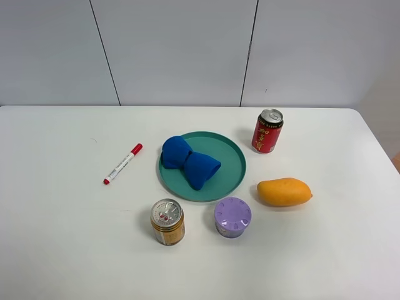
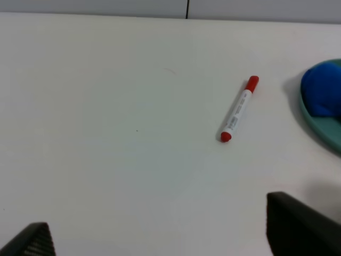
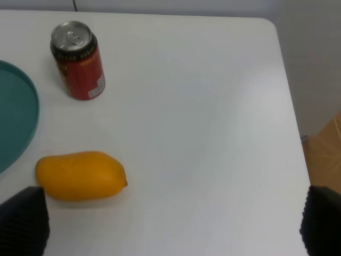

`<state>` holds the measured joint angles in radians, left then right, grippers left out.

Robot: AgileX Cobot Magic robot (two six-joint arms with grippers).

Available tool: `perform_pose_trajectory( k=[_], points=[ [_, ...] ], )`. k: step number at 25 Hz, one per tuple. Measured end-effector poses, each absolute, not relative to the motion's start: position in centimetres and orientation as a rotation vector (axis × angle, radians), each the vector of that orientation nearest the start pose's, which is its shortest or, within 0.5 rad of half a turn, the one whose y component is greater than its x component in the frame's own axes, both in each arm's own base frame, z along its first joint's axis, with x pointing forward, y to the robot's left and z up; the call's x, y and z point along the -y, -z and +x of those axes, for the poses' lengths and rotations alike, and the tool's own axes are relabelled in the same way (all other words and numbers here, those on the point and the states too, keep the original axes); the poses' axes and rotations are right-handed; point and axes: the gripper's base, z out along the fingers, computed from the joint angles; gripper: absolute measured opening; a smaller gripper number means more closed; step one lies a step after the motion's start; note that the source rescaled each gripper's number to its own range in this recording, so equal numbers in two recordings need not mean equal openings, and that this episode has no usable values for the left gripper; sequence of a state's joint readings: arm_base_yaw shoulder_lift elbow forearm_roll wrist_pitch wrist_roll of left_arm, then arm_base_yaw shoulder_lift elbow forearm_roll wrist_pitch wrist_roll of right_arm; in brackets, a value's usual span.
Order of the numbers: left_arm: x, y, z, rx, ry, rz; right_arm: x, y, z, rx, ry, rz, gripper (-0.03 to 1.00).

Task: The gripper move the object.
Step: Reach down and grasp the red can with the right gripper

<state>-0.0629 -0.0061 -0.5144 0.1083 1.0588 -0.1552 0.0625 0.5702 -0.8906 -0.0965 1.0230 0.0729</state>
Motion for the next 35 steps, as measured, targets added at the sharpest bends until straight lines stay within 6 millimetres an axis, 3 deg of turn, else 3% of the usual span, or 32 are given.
perform_pose_trajectory(
  k=[4, 8, 15, 18, 25, 35],
  points=[
    [-0.9, -28.2, -0.7, -2.015, 0.009, -0.099, -0.1, -38.6, 13.4, -2.270, 0.050, -0.017, 1.00],
    [-0.9, -28.2, -0.7, -2.015, 0.009, -0.099, -0.7, -38.1, 19.3, -2.385, 0.022, -0.023, 1.00],
    [-0.9, -28.2, -0.7, -2.015, 0.009, -0.099, -1.6, -34.8, 28.4, -2.528, -0.004, -0.056, 1.00],
    [-0.9, -28.2, -0.7, -2.015, 0.009, -0.099, -2.4, -32.2, 31.4, -2.604, -0.086, -0.078, 1.00],
    [-0.9, -28.2, -0.7, -2.015, 0.009, -0.099, -3.5, -27.0, 35.7, -2.631, -0.192, -0.107, 1.00],
    [-0.9, -28.2, -0.7, -2.015, 0.009, -0.099, -7.3, -24.1, 38.3, -2.516, -0.204, -0.225, 1.00]
  ],
)
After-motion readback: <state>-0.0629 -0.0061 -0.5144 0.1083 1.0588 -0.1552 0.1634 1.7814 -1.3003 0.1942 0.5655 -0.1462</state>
